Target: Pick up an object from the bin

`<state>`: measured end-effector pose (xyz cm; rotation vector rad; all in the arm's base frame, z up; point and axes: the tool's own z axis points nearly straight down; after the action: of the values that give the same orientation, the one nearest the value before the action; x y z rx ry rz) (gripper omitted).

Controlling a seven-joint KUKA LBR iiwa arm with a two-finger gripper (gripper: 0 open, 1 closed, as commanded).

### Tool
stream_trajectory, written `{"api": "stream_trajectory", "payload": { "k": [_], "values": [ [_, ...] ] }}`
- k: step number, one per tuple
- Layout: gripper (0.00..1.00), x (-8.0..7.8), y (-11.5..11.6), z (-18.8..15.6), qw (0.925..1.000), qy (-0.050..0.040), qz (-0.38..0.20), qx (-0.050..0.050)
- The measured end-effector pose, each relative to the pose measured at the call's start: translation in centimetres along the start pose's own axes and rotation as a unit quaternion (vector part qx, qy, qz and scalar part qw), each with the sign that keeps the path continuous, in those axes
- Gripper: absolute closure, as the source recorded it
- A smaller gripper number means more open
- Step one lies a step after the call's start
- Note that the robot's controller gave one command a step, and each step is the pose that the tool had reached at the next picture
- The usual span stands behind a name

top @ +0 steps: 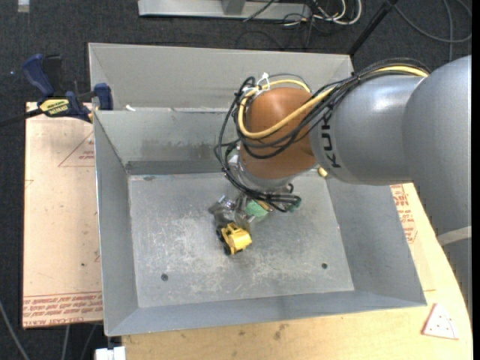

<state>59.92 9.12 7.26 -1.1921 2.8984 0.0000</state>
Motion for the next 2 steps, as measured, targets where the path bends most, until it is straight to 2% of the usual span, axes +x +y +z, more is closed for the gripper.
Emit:
{"api": "stream_trajectory", "payload": {
  "k": [2],
  "values": [
    [1.00, 0.12, 0.14, -0.72, 1.0000, 0.0034, 0.000, -0.003]
  ]
}}
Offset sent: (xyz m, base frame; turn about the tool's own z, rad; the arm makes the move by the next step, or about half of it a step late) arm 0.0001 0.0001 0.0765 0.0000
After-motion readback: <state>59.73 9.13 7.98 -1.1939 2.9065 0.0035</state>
